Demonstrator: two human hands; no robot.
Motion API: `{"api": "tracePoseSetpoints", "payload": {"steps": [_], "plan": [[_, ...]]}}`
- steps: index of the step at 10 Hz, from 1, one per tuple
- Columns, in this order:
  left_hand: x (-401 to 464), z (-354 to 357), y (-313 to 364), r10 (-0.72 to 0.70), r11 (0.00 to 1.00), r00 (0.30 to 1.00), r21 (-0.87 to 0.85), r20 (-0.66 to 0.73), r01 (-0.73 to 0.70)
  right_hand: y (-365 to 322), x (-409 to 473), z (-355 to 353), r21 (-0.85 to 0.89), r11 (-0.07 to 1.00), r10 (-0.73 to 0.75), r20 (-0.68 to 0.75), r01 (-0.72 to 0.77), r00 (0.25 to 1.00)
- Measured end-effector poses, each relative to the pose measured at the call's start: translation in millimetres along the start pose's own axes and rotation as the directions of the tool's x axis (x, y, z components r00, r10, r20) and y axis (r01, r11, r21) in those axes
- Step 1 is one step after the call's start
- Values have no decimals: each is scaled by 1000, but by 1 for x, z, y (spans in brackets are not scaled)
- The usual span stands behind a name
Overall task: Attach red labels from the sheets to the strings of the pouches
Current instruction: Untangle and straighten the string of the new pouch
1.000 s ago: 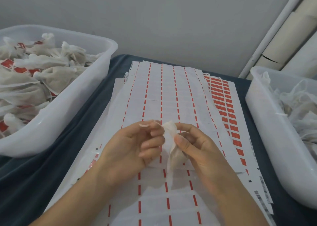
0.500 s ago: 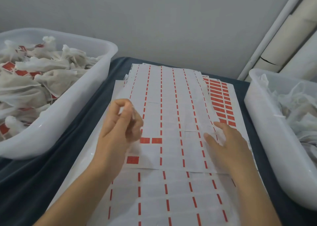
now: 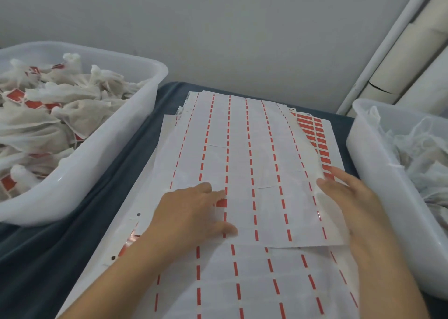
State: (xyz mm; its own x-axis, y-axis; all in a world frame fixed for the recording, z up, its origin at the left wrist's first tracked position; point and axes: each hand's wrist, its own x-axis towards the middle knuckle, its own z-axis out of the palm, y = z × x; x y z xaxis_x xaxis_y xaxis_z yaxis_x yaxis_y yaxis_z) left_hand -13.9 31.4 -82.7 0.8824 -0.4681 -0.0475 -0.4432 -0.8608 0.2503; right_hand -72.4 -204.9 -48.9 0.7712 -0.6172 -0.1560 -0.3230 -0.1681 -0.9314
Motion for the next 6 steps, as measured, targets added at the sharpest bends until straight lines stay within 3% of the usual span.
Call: {"api": "tracePoseSetpoints", "payload": {"steps": [1, 2, 3, 4, 5, 6], "plan": [[-1, 0, -2, -2, 1000, 999, -12, -32, 2, -2, -6, 1, 98, 980, -177, 48, 172, 983], [-2, 1, -4, -2, 999, 998, -45, -59, 0, -4, -9, -10, 613, 789, -294, 439, -44, 849], [-1, 1, -4, -29, 995, 998, -97, -59, 23, -5, -28, -7, 600, 777, -457, 330, 190, 826], [-1, 1, -4, -54, 994, 996, -96, -70, 47, 8, -44, 4, 525, 840, -350, 332, 138, 876], [-2, 1, -6, -42, 996, 995, -81, -87, 35, 24, -43, 52, 95, 959, -260, 671, 268, 694], [-1, 2, -7, -36, 997, 991, -74, -126, 27, 19, -55, 73, -15, 992, -80, 690, 125, 719]]}}
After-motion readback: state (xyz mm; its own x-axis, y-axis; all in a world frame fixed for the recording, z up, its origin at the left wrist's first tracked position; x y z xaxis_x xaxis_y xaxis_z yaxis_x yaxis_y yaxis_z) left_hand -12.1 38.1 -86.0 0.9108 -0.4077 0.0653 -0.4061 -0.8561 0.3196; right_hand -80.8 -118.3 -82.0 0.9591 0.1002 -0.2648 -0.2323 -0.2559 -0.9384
